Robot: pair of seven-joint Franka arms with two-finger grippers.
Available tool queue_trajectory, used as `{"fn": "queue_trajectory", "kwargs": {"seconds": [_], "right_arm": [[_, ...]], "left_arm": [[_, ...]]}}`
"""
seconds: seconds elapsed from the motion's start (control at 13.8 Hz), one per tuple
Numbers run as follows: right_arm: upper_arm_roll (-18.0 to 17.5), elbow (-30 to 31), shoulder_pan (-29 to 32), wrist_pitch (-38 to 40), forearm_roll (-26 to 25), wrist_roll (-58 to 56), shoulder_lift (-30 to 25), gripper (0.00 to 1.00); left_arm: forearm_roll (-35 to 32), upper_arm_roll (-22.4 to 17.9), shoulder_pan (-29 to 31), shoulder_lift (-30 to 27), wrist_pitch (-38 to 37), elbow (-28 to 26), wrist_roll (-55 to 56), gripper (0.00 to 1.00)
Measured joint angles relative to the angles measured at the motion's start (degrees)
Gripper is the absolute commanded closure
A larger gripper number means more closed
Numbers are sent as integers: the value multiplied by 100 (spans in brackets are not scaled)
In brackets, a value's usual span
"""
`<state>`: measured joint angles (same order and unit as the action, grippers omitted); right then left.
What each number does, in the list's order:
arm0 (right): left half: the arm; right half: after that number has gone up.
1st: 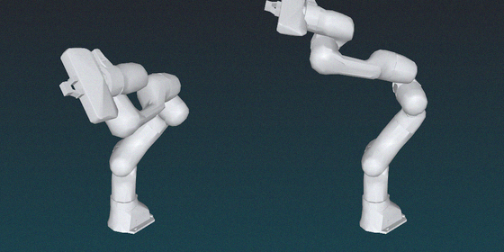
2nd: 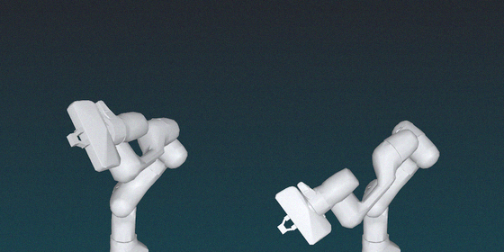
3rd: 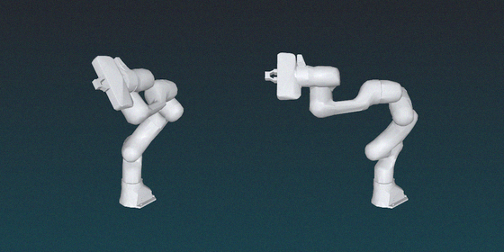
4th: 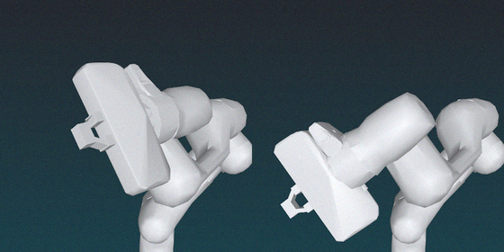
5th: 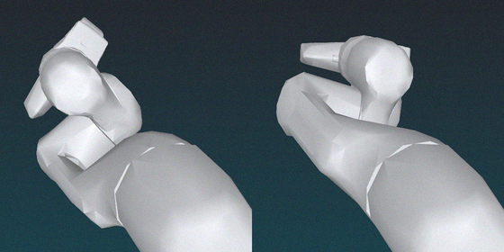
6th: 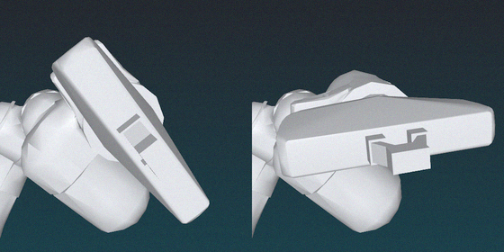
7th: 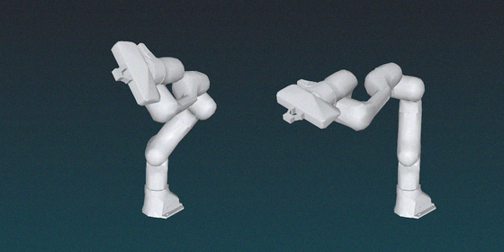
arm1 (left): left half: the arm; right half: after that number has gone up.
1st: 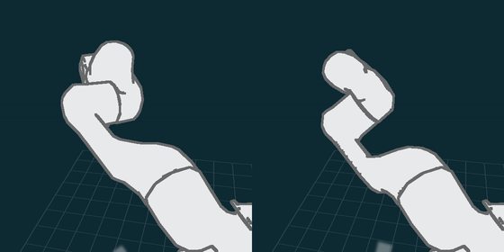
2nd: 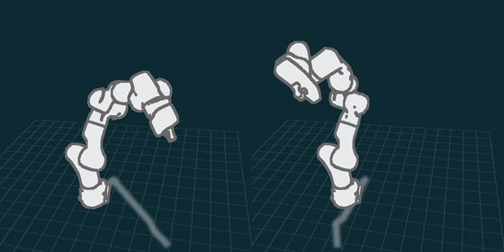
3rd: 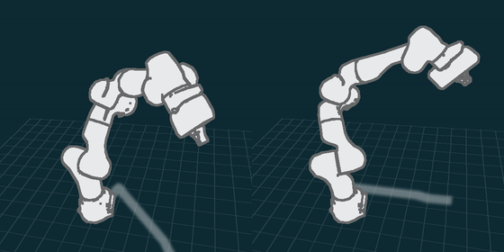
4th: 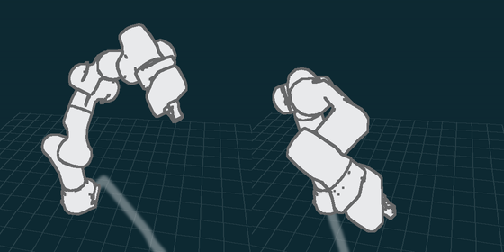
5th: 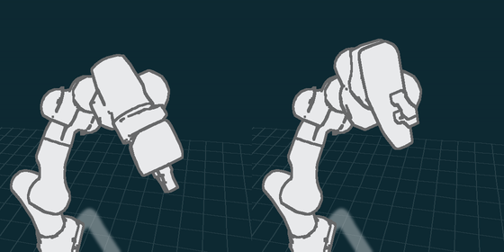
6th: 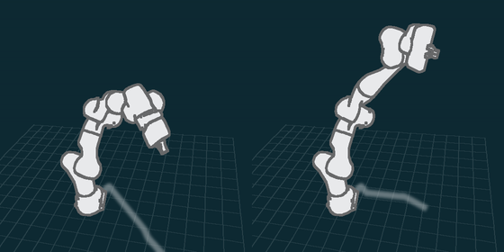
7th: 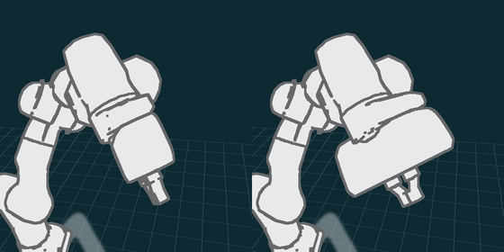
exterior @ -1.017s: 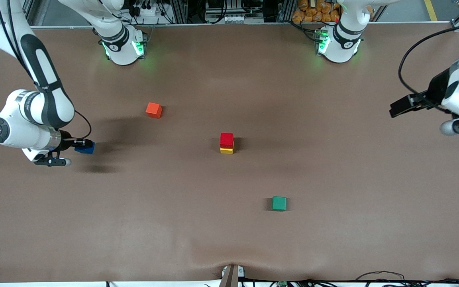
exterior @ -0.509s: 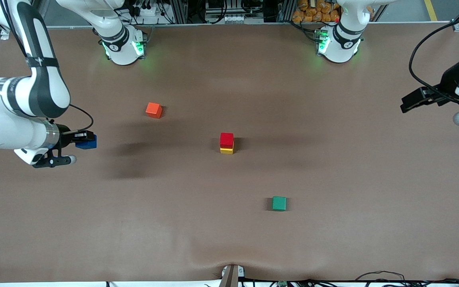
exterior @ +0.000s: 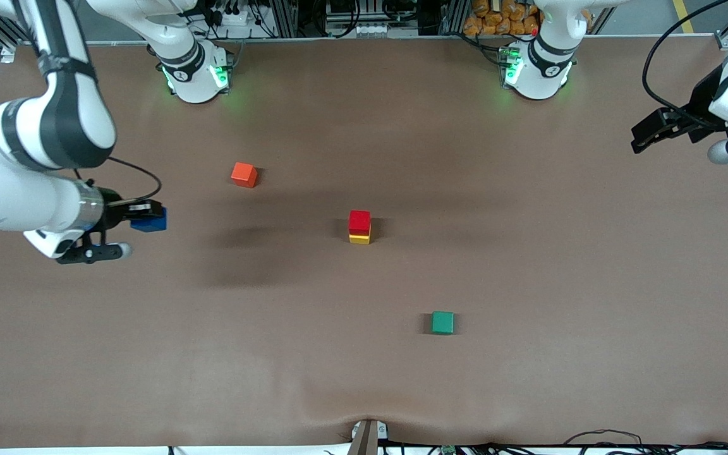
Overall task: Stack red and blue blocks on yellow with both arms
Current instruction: 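Grasp the blue cube with the right gripper while the left retracts, then carry the blue cube with the right gripper above the red cube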
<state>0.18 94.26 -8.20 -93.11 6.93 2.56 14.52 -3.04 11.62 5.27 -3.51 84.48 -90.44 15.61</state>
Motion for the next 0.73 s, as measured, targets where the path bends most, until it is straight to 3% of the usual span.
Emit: {"fn": "queue_trajectory", "kwargs": {"seconds": [0.36,0.73], "right_arm": [[-22,-311,-1177,-11,79,1105,9,99],[-24,-344,-2202,-740,363,2599,266,99]], "left_arm": [[14,-8,198,-22,43,-30,-211,0],[15,-51,271,-101,69,-15,-218,0]]}}
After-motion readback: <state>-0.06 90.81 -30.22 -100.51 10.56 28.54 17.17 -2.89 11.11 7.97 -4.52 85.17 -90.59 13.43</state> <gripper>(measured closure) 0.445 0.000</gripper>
